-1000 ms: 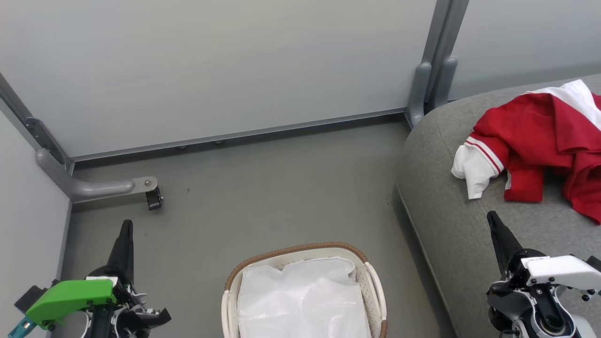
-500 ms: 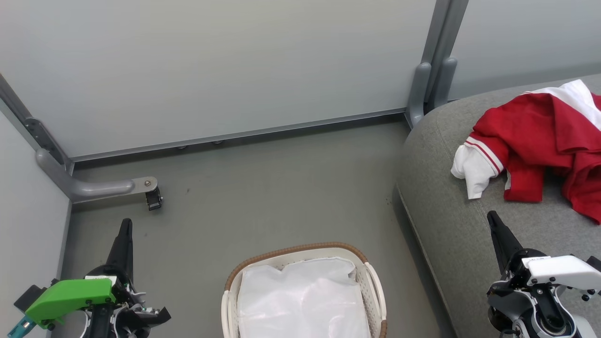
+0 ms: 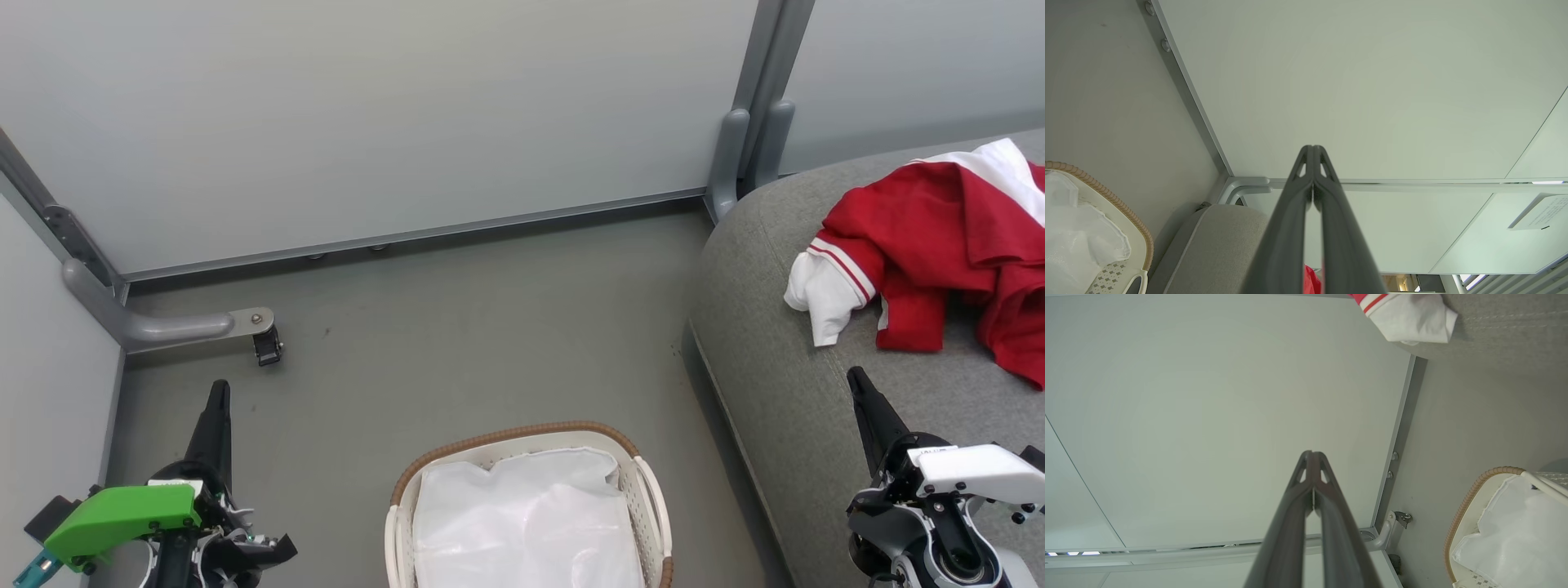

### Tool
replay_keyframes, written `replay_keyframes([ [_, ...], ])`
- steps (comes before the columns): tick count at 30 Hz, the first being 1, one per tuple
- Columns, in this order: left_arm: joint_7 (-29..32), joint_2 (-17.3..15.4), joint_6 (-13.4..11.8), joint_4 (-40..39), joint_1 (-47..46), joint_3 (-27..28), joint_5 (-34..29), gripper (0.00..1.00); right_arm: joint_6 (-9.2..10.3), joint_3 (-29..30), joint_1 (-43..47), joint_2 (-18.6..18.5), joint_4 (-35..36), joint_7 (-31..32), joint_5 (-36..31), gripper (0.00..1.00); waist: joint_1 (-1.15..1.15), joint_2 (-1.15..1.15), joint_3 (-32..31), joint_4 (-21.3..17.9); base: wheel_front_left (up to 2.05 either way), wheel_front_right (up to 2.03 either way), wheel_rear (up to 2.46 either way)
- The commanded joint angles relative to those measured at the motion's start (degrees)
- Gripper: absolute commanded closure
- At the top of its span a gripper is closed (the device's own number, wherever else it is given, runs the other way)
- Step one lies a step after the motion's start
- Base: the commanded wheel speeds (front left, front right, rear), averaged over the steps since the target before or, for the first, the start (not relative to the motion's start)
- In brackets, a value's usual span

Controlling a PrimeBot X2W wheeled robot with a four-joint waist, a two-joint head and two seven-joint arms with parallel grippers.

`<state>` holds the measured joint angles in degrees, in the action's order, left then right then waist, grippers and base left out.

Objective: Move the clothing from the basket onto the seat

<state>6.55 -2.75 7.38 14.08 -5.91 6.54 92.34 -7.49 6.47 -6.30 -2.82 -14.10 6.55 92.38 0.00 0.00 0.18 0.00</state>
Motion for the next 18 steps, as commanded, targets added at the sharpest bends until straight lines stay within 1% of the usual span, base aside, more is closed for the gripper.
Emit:
replay_keyframes([
  [1,0.2,-0.2,0.2,-0.1,-0.6,0.1,0.2,1.0,0.0,0.2,0.2,-0.3,0.2,0.1,0.1,1.0,0.0,0.0,0.0,0.0,0.0,0.0,0.0],
  [18,0.2,-0.2,0.2,-0.1,-0.6,0.1,0.2,1.0,0.0,0.2,0.2,-0.2,0.2,0.1,0.1,1.0,0.0,0.0,0.0,0.0,0.0,0.0,0.0],
])
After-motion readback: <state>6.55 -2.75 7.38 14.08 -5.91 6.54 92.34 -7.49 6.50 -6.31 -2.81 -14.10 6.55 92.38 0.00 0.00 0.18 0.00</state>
